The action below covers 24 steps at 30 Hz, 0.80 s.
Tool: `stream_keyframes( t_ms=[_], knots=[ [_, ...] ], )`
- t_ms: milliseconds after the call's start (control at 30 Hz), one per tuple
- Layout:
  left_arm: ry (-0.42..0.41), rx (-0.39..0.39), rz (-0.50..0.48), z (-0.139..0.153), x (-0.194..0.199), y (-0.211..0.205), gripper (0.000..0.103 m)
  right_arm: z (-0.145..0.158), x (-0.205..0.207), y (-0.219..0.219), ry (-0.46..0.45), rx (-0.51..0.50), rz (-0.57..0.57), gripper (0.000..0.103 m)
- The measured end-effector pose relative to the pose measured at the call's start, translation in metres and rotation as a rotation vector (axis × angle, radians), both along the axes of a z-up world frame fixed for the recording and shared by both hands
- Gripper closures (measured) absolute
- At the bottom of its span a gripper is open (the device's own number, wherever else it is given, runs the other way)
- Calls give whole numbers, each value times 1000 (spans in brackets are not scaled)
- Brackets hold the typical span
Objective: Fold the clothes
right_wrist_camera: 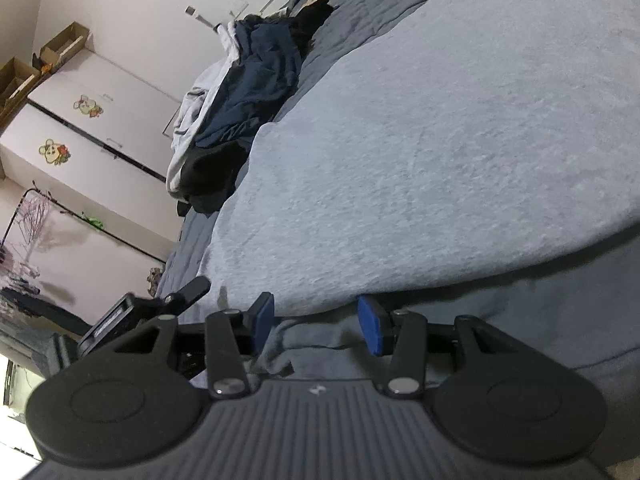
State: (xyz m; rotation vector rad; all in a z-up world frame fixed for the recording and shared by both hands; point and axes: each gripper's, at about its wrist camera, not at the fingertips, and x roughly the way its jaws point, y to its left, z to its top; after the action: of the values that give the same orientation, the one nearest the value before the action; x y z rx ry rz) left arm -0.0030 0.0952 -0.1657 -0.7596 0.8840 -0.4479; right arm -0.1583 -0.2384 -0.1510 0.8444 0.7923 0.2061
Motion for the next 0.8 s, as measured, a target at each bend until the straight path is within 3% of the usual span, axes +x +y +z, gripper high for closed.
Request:
stream_keyframes(
  t_ms=[233,300,367,500,633,800],
  knots=[
    [36,-38,10,-12,21,-14,50,-16,-3,-16,36,27,-65,58],
    [12,-21,23,-8,22,-15,85,-22,-4,-21,39,65,-89,58],
    [-14,-16,45,-5,21,-12,90,-28,-4,-26,41,95,-116,58],
    [-43,-24,146,7,8,10,92,-36,-5,-32,45,136,-149,59],
    [-48,-7,272,16,1,41,99,-32,-7,-32,46,104,-156,59],
    [14,-1,210,13,-3,38,95,-18,-8,-26,36,59,-169,58]
  ],
)
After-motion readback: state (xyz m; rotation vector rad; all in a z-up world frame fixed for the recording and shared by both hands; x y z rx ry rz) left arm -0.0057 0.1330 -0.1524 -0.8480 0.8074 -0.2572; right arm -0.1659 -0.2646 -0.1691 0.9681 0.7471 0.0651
